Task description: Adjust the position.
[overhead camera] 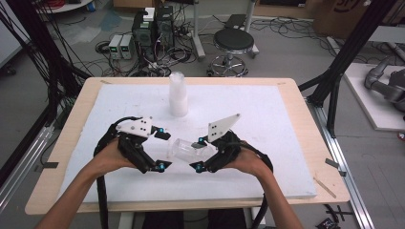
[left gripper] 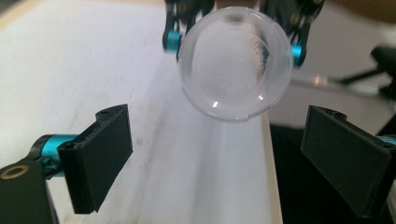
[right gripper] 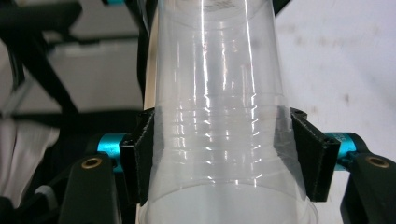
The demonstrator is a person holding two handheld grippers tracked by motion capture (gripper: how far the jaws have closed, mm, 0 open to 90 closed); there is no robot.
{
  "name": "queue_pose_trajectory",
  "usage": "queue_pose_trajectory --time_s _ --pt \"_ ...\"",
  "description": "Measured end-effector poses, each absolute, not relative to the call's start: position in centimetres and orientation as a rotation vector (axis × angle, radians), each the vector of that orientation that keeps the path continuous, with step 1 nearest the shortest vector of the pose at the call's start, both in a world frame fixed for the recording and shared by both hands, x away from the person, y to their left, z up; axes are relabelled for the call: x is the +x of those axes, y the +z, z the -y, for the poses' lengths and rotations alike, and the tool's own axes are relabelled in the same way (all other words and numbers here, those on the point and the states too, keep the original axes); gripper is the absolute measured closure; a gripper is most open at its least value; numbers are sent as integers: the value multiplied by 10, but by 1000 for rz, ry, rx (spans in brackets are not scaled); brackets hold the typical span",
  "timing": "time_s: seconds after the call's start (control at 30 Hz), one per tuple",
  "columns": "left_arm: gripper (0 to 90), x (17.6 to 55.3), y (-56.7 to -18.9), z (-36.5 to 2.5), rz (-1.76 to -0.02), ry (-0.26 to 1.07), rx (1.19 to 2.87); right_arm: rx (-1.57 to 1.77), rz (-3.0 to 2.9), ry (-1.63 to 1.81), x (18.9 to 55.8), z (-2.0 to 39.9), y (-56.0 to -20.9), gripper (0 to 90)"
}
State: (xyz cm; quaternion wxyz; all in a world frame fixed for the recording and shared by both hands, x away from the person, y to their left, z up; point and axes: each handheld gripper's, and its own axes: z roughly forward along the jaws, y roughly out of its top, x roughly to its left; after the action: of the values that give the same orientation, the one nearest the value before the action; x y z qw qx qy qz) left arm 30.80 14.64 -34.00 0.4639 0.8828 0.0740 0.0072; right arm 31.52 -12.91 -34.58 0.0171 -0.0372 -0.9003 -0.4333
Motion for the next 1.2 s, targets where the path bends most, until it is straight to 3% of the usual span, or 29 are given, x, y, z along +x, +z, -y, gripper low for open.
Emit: queue_pose_trajectory --time_s 0.17,0.33,0.93,1.2 --pt "91 311 -336 -136 -199 26 2370 -90 2928 -1050 316 123 -333 341" --pt "99 313 -334 -130 -183 8 2430 -78 2970 -901 317 118 -325 341" --pt "138 315 -336 -99 -114 -37 2394 -48 2987 -848 319 111 -325 341" --pt "208 316 -336 -91 -82 -69 2369 -51 2991 -854 320 112 -325 341"
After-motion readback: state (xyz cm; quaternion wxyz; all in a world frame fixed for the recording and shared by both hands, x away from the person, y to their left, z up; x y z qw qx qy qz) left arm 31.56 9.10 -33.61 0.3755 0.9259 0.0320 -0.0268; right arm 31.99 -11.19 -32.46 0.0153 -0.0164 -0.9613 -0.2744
